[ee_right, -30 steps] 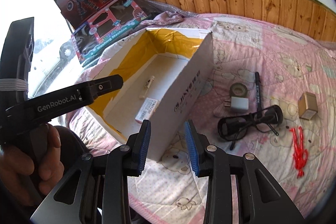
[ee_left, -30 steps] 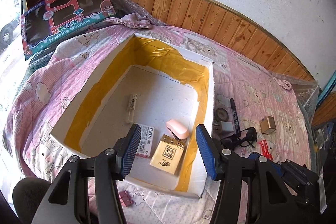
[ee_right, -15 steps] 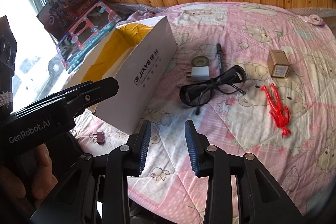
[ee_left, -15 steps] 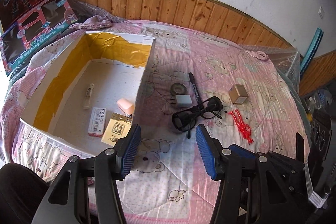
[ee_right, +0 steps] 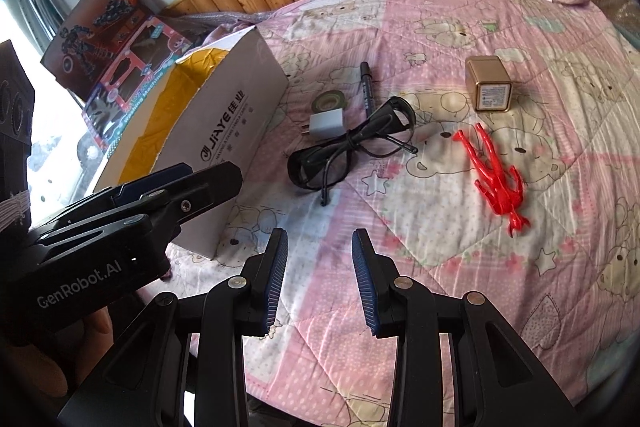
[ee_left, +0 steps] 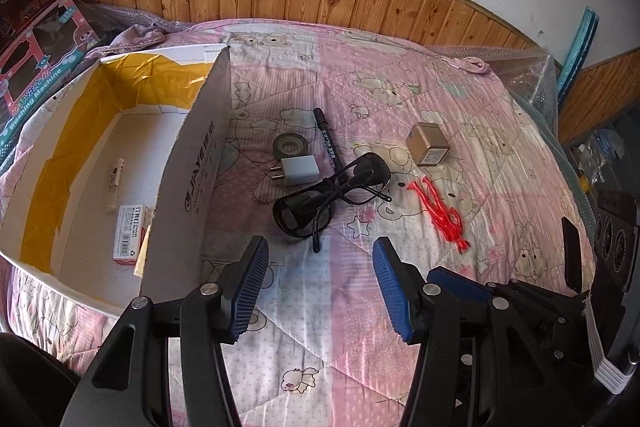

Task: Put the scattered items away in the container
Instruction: 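Move the left tool to the black glasses while the right tool approaches the red figure, then close the left tool on the black glasses while the right tool grasps the red figure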

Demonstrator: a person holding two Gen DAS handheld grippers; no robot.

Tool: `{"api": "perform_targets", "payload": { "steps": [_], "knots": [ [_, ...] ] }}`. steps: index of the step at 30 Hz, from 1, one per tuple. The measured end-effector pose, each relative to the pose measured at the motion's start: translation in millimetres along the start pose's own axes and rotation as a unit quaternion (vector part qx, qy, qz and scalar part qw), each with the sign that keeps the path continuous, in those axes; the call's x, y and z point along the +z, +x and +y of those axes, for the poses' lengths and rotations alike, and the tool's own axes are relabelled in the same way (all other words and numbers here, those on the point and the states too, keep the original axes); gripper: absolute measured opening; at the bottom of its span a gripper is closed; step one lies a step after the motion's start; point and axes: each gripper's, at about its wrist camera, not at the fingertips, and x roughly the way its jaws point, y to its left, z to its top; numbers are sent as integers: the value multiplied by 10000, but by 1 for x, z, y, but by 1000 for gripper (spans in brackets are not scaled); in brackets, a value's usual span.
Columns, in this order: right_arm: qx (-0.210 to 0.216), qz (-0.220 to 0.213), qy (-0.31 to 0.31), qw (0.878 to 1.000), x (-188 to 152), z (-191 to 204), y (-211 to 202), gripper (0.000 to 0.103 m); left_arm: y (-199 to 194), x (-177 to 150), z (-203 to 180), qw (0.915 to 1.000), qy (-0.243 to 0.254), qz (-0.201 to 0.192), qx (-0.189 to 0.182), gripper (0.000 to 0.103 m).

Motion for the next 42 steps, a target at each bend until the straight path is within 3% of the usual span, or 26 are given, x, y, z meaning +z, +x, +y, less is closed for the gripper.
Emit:
{"api": "perform_targets", "payload": {
  "steps": [17, 26, 31, 34, 38, 42],
  "knots": [
    [-335, 236, 736, 9964, 10, -65, 27, 36, 89, 23, -4, 9981, 100, 552, -238, 56],
    [-905, 94, 1448, 9853, 22, -124, 23, 36, 125, 42, 8, 9981, -47, 565, -240, 56],
    [-1006, 224, 1466, 9838, 31, -137, 37, 37, 148, 46, 11, 9974, -115, 645, -308, 56],
    [-1091, 258, 1304, 9851, 37, -137, 47, 39, 159, 48, 10, 9970, -128, 646, -400, 62],
    [-1217, 241, 1001, 9872, 47, -134, 58, 43, 174, 51, 8, 9971, -86, 672, -337, 62],
    [-1134, 131, 987, 9885, 55, -139, 64, 43, 186, 56, 14, 9944, -345, 758, -653, 62]
  ]
}}
